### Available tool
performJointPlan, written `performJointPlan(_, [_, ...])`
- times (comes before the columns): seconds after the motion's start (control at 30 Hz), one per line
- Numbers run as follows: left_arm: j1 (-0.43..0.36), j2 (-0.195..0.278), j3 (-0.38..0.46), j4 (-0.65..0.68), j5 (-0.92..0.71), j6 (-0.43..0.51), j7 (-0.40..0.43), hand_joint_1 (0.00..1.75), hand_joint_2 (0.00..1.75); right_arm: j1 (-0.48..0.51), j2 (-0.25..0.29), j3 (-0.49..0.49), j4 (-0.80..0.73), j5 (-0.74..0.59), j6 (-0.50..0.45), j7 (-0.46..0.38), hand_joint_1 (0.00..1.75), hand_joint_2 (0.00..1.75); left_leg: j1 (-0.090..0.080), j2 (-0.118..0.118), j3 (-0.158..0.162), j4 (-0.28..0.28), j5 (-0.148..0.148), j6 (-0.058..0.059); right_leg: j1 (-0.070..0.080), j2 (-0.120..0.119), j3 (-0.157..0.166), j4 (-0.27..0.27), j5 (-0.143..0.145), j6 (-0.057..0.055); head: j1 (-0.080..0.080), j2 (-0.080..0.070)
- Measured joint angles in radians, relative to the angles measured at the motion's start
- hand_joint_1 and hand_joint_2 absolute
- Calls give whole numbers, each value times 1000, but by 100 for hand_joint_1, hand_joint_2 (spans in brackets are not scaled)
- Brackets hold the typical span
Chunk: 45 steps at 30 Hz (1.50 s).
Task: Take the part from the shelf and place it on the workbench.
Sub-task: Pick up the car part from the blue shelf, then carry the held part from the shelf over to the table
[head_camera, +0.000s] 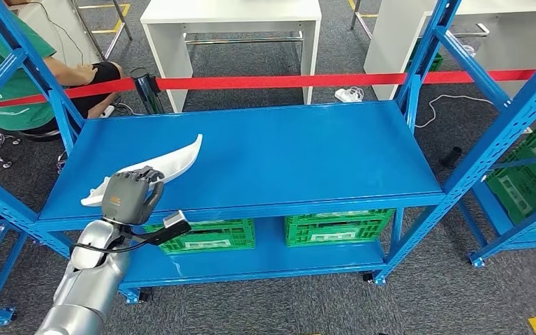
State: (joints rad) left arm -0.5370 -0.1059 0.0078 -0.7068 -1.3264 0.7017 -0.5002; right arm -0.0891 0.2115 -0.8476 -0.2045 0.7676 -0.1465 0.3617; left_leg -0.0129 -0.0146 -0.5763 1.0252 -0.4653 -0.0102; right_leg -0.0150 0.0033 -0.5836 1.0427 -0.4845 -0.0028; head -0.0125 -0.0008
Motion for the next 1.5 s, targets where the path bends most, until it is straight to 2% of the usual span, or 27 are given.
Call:
performJointPlan(0.1, [31, -19, -123, -121, 68, -5, 38, 175, 175, 1, 0, 0, 0, 9, 0, 0, 0, 0, 0, 0, 0, 0, -1, 1, 0, 1, 0, -1, 0, 1, 0, 0])
performJointPlan(0.3, [72, -15, -343, -328, 120, -5, 67, 175, 175, 1, -2, 0, 0, 8, -3, 0, 0, 0, -1, 0, -1, 1, -2, 3, -1, 0, 0, -2, 0, 1, 0, 0])
performJointPlan(0.47, [92, 0, -468, -473, 119, -10, 73, 175, 175, 2, -2, -8, 0, 0, -15, 0, 0, 0, -6, 1, -2, 5, -7, 11, -3, 0, 1, -3, 1, 7, 0, 0])
performJointPlan(0.6, [95, 13, -524, -540, 117, -14, 76, 175, 175, 2, 0, -17, 0, -9, -17, 0, 0, 0, -6, 2, 1, -4, 6, 25, -7, 1, 3, -7, 6, 21, 0, 0])
performJointPlan(0.63, [96, 15, -534, -552, 116, -15, 76, 175, 175, 2, 0, -19, 0, -8, -19, 0, 0, 0, -3, 4, 3, -14, 14, 29, -6, 0, 0, 0, -2, 23, 0, 0])
performJointPlan(0.67, [96, 17, -542, -561, 115, -16, 76, 175, 175, 2, 0, -20, 0, -6, -20, 0, 0, 0, 1, 6, 4, -24, 22, 34, -5, 0, -10, 23, -23, 26, 1, 0])
performJointPlan(0.7, [98, 20, -551, -569, 114, -16, 77, 175, 175, 1, 0, -20, 0, -3, -21, 0, 0, 0, 4, 8, 3, -30, 27, 37, -5, 0, -29, 68, -55, 27, 3, 0])
performJointPlan(0.77, [104, 27, -567, -585, 110, -17, 79, 175, 175, 1, 0, -21, 0, 0, -23, 0, 0, 0, 5, 10, -6, -30, 32, 39, -6, 0, -85, 198, -126, 33, 4, 0])
performJointPlan(0.8, [109, 30, -574, -594, 106, -17, 81, 175, 175, 1, 0, -21, 0, -1, -25, 0, 0, 0, 6, 11, -12, -27, 34, 37, -8, 0, -104, 247, -144, 37, 4, 0])
performJointPlan(0.83, [113, 34, -580, -601, 102, -17, 84, 175, 175, 1, 0, -22, 0, -3, -28, 0, 0, 0, 7, 12, -19, -22, 35, 35, -11, 0, -108, 265, -143, 40, 4, 0])
performJointPlan(0.87, [116, 37, -586, -607, 99, -17, 86, 175, 175, 1, 0, -23, 0, -4, -31, 0, 0, 0, 10, 12, -26, -16, 36, 32, -13, -1, -90, 241, -123, 44, 4, 0])
performJointPlan(0.93, [118, 42, -593, -620, 95, -17, 90, 175, 175, -1, 0, -24, 0, -6, -35, 0, 0, 0, 18, 12, -43, 2, 38, 20, -20, -3, -16, 113, -73, 54, 5, 0])
performJointPlan(0.97, [118, 44, -596, -625, 94, -17, 91, 175, 175, -2, 2, -24, 0, -7, -36, 0, 0, 0, 20, 11, -51, 11, 37, 12, -20, 0, 12, 63, -52, 53, 5, 0])
performJointPlan(1.0, [118, 46, -598, -631, 93, -17, 91, 175, 175, -4, 3, -25, 0, -8, -36, 0, 0, 0, 19, 10, -57, 20, 37, 4, -21, 2, 27, 33, -46, 47, 5, 0])
performJointPlan(1.1, [116, 52, -605, -640, 90, -17, 92, 175, 175, -7, 6, -26, 0, -14, -39, 0, 0, 0, 17, 5, -69, 29, 45, -18, -19, 8, 13, 34, -42, 13, 5, 0])
performJointPlan(1.13, [114, 54, -607, -641, 90, -17, 92, 175, 175, -8, 6, -28, 0, -17, -40, 0, 0, 0, 18, 6, -75, 34, 39, -24, -19, 7, 6, 36, -37, 3, 5, 0])
performJointPlan(1.17, [112, 56, -610, -641, 91, -17, 92, 175, 175, -9, 7, -30, 0, -19, -41, 0, 0, 0, 19, 7, -84, 52, 20, -29, -19, 5, -1, 35, -30, -5, 5, 0])
performJointPlan(1.2, [109, 58, -613, -642, 91, -17, 92, 175, 175, -9, 7, -31, 0, -22, -42, 0, 0, 0, 21, 8, -99, 89, -14, -33, -19, 3, -9, 34, -21, -12, 5, 0])
performJointPlan(1.27, [103, 61, -619, -641, 91, -17, 93, 175, 175, -9, 7, -35, 0, -25, -42, 0, 0, 0, 21, 10, -134, 206, -98, -37, -16, 1, -29, 34, -4, -18, 5, 0])
performJointPlan(1.3, [102, 62, -621, -641, 91, -17, 94, 175, 175, -9, 7, -37, 0, -26, -42, 0, 0, 0, 21, 9, -146, 260, -126, -38, -13, 0, -41, 35, 4, -19, 5, 0])
performJointPlan(1.33, [101, 63, -624, -641, 91, -17, 95, 175, 175, -9, 7, -39, 0, -27, -42, 0, 0, 0, 21, 9, -145, 290, -138, -35, -11, -1, -51, 35, 13, -20, 5, 0])
performJointPlan(1.37, [101, 63, -626, -641, 90, -17, 96, 175, 175, -9, 7, -42, 0, -29, -43, 0, 0, 0, 20, 9, -126, 284, -132, -31, -8, -1, -62, 35, 21, -20, 5, 0])
performJointPlan(1.4, [101, 63, -629, -641, 88, -17, 97, 175, 175, -9, 7, -44, 0, -30, -44, 0, 0, 0, 17, 9, -87, 240, -113, -23, -4, -1, -73, 35, 30, -20, 5, 0])
performJointPlan(1.47, [99, 63, -634, -642, 83, -17, 99, 175, 175, -10, 9, -47, 0, -31, -49, 0, 0, 0, 8, 9, 13, 103, -89, -4, -2, 0, -87, 33, 48, -16, 6, 0])
performJointPlan(1.5, [97, 63, -637, -642, 81, -17, 99, 175, 175, -10, 11, -48, 0, -31, -52, 0, 0, 0, 3, 10, 45, 53, -81, 2, -3, 0, -89, 30, 56, -12, 5, 0])
